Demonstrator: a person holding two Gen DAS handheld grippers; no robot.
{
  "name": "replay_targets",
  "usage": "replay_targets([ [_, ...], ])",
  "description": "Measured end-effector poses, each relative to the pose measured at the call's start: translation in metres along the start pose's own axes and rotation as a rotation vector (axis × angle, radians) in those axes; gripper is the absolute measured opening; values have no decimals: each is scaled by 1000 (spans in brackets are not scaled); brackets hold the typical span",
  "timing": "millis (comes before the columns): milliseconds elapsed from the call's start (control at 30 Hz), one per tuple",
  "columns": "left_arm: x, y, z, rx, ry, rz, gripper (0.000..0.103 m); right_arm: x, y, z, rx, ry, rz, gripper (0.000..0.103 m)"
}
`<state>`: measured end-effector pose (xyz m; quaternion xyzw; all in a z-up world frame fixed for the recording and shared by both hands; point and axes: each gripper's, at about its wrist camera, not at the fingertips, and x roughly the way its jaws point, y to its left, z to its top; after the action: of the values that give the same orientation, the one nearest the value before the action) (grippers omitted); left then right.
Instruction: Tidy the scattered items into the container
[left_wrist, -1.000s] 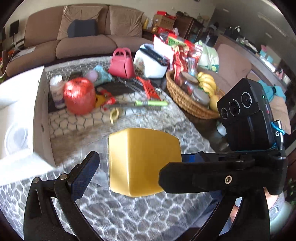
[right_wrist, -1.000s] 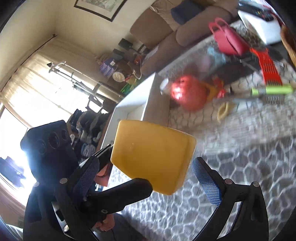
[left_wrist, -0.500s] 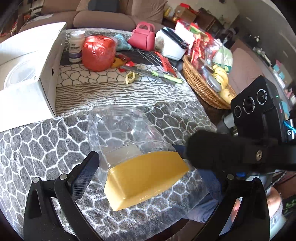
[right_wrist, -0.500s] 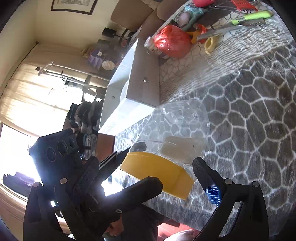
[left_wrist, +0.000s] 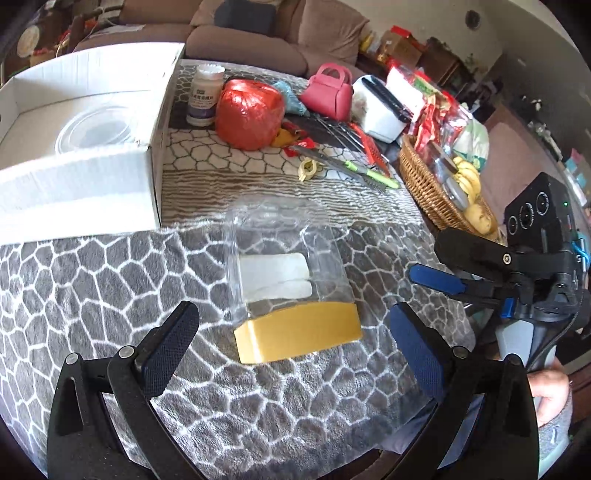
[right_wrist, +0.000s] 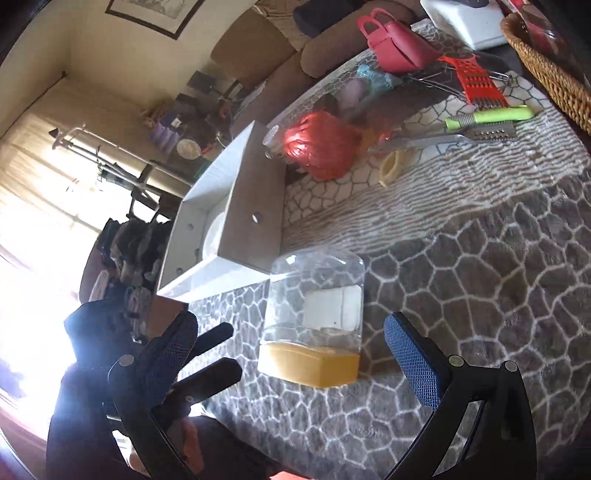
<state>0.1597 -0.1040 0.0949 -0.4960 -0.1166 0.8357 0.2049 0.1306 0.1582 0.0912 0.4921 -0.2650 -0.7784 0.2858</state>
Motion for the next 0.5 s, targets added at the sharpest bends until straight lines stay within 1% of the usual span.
replay_targets([
  [67,4,-5,-11,-17,-5,5,103,1,-6,-9,10,-1,-22,103],
  [100,7,-11,-15,-5,-13,30,103,1,-8,-12,17,-3,-27,103],
  [133,10,-20,-18,23,-25,65,103,-1,-10,-16,23,-7,-27,103],
  [233,25,-48,-25,117,-67,216,103,-13,-8,-22,25,-29,-25,103],
  [333,49,-61,-29,146,-61,330,103,-27,-4,-26,18,-44,-23,103],
  [367,56,-62,-30,148,-58,353,103,-31,-2,-27,14,-45,-26,103],
  [400,61,-61,-31,145,-58,352,102,-35,-1,-27,6,-44,-33,103],
  [467,63,-53,-32,117,-67,316,101,-42,1,-29,-12,-45,-48,103],
  [500,63,-48,-32,102,-65,313,92,-45,2,-30,-20,-44,-55,103],
])
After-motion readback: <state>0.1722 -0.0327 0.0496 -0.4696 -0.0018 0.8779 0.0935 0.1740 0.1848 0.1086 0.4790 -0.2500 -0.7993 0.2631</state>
